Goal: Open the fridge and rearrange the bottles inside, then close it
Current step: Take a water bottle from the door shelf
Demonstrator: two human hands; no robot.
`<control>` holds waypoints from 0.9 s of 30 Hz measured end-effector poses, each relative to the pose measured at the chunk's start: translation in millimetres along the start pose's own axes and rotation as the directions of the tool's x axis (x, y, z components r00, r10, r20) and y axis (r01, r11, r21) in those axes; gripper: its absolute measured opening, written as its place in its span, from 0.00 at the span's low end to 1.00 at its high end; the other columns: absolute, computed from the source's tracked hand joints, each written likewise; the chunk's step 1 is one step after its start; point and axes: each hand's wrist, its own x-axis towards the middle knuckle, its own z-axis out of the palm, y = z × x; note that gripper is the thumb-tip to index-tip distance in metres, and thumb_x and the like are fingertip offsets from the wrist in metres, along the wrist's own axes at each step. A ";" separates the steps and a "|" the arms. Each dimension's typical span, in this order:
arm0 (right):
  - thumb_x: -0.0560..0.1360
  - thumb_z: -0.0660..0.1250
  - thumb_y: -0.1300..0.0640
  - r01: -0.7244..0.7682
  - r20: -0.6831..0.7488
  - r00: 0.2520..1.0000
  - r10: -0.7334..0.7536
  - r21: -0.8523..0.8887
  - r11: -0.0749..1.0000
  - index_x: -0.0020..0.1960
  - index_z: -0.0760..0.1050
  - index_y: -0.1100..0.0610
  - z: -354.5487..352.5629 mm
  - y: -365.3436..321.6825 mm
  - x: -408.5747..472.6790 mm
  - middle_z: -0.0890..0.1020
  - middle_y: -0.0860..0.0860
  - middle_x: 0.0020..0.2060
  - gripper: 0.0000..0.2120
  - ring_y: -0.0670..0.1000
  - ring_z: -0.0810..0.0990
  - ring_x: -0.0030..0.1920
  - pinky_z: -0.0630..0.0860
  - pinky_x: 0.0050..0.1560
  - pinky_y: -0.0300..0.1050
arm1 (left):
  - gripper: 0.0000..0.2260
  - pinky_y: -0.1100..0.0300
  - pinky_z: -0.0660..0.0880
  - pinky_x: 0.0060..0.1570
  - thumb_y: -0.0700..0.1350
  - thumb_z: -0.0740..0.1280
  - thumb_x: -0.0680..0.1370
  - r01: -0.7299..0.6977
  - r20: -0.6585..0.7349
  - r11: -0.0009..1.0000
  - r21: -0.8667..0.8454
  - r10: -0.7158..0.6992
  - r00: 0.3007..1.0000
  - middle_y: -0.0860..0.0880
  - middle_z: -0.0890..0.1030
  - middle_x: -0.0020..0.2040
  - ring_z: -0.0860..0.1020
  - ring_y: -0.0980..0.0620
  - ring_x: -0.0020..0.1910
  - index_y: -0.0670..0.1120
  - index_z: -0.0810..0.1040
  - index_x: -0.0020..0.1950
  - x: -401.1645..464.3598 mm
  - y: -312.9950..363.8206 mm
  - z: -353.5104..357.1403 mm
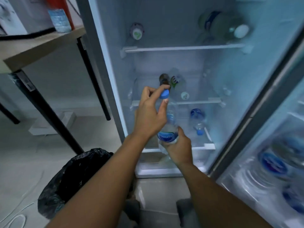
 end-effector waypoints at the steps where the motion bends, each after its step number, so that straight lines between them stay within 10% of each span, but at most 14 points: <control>1: 0.61 0.83 0.52 -0.007 -0.019 1.000 0.008 0.009 1.000 0.65 0.74 0.51 -9.2 -8.0 -11.2 0.85 0.47 0.51 0.35 0.46 0.83 0.48 0.79 0.50 0.39 | 0.16 0.61 0.74 0.46 0.43 0.66 0.79 0.001 0.037 1.000 -0.009 -0.001 0.999 0.50 0.69 0.50 0.71 0.58 0.49 0.50 0.77 0.67 4.0 11.8 -5.1; 6: 0.61 0.82 0.46 -0.018 -0.108 0.994 0.012 -0.060 0.998 0.60 0.73 0.47 -72.8 -37.2 -71.6 0.83 0.41 0.46 0.32 0.43 0.82 0.45 0.72 0.41 0.26 | 0.15 0.58 0.72 0.54 0.47 0.65 0.79 -0.016 0.188 0.998 -0.061 0.027 0.982 0.51 0.71 0.53 0.72 0.56 0.50 0.55 0.76 0.66 3.5 83.0 -21.5; 12: 0.61 0.80 0.48 -0.080 -0.256 0.965 0.052 -0.099 0.992 0.63 0.71 0.47 -157.7 -57.6 -141.3 0.85 0.48 0.51 0.33 0.51 0.83 0.50 0.81 0.51 0.49 | 0.15 0.59 0.72 0.58 0.44 0.67 0.78 -0.101 0.257 0.980 -0.170 0.143 0.956 0.46 0.77 0.56 0.78 0.49 0.49 0.51 0.78 0.64 -17.6 175.2 -15.6; 22: 0.64 0.79 0.51 -0.225 -0.481 0.865 0.142 -0.120 0.967 0.66 0.68 0.47 -243.4 -44.5 -211.4 0.83 0.47 0.53 0.34 0.50 0.83 0.51 0.81 0.52 0.49 | 0.14 0.59 0.73 0.57 0.43 0.68 0.77 -0.177 0.332 0.886 -0.428 0.336 0.881 0.49 0.76 0.55 0.77 0.53 0.51 0.51 0.78 0.63 -68.1 263.9 26.5; 27: 0.64 0.81 0.56 -0.256 -0.627 0.764 0.149 -0.084 0.963 0.62 0.71 0.47 -270.3 -32.2 -228.4 0.83 0.45 0.51 0.31 0.46 0.82 0.48 0.78 0.46 0.36 | 0.15 0.66 0.72 0.57 0.42 0.68 0.77 -0.182 0.324 0.819 -0.544 0.406 0.855 0.51 0.75 0.55 0.75 0.58 0.53 0.51 0.77 0.63 -90.6 287.6 45.9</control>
